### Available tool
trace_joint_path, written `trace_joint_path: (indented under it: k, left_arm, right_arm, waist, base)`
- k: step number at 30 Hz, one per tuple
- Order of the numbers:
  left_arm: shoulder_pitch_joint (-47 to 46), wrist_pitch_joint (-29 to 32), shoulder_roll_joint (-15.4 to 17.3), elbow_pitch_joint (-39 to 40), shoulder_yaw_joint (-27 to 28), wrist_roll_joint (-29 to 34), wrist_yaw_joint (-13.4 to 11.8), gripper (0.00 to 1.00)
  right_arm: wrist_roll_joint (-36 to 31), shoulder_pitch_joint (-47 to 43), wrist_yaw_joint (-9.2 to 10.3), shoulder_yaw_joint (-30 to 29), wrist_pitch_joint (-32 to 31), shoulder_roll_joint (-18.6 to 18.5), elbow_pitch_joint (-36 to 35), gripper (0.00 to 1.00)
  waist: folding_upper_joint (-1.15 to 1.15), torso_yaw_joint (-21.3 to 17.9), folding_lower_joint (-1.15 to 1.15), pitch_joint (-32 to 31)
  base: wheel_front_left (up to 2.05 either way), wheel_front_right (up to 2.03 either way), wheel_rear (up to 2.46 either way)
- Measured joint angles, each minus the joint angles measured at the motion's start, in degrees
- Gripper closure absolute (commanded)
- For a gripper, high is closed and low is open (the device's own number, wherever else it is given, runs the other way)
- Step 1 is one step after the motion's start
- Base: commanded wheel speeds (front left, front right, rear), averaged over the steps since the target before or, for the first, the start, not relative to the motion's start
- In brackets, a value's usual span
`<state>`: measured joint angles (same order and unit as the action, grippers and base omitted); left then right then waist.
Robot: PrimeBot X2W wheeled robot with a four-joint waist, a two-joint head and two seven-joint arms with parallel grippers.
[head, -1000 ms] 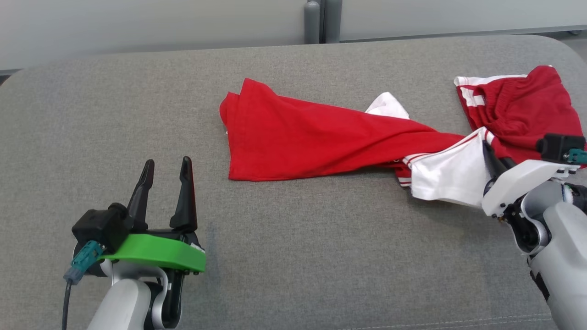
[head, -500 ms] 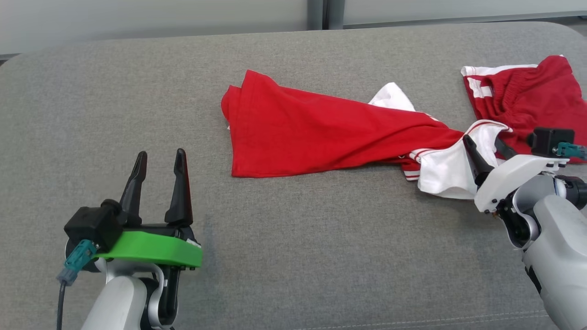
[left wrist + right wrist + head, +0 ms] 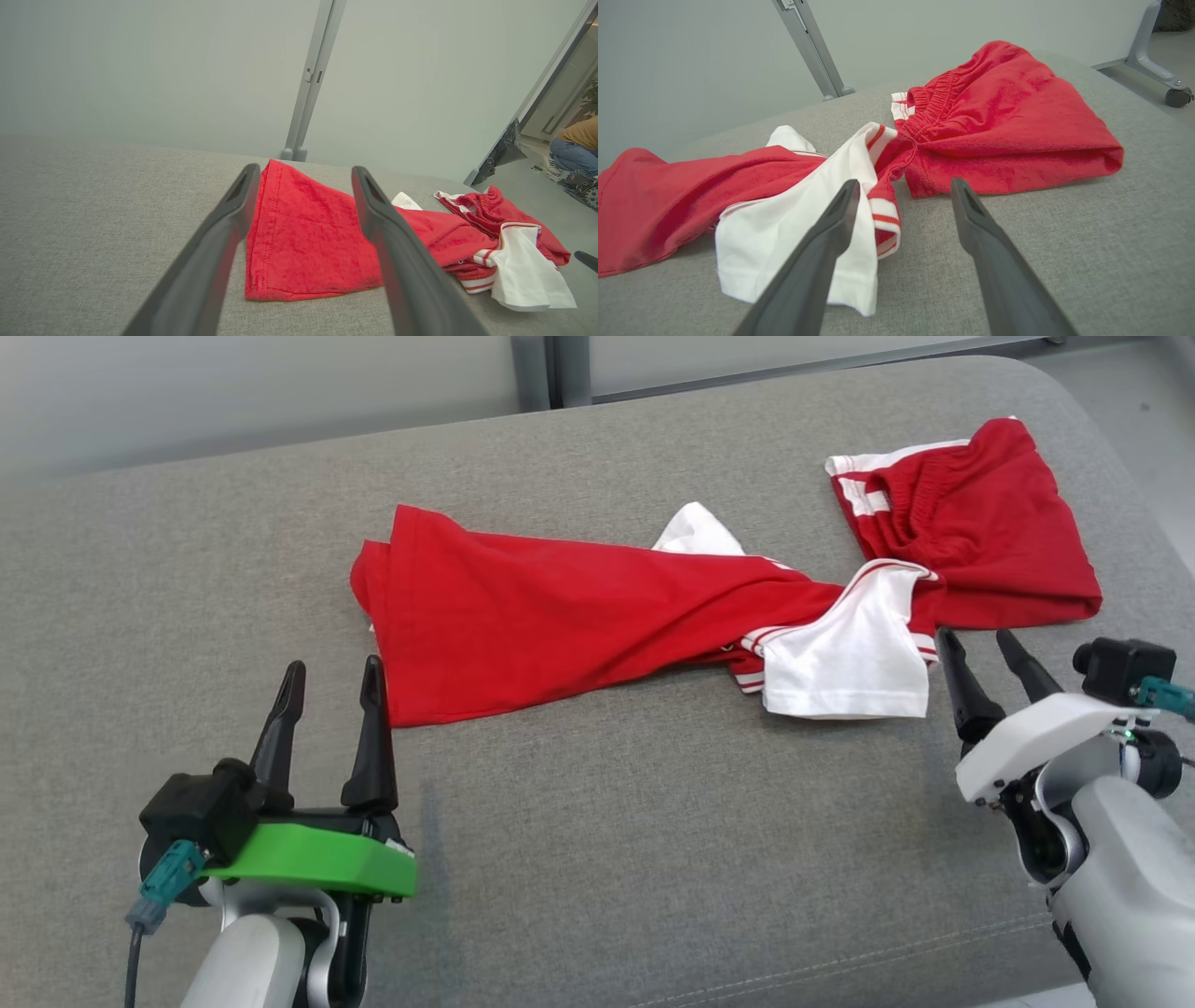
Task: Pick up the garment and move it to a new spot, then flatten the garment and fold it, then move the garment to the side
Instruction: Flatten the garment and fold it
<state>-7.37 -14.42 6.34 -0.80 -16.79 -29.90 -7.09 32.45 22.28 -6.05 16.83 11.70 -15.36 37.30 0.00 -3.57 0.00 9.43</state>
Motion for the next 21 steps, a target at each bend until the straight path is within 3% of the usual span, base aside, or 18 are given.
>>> trace_joint_path:
  k: [13,21]
  left_arm:
    - [0.1,0.0,-0.4,-0.1,-1.7,0.4,0.0,0.0]
    - [0.1,0.0,-0.4,-0.3,-2.4,0.6,0.0,0.0]
  right_arm:
    - [5.1,-6.9,-0.49,0.1,1.4,6.0,-3.8,0.0]
    - [6.9,-7.8,-0.51,-0.6,1.4,6.3,-3.0,0.0]
  waist:
    - [0.0,-1.7,0.0,0.3]
    - [0.0,-0.8,0.0,0.4]
  base:
    - [0.0,0.0,0.0]
    - [0.0,0.0,0.0]
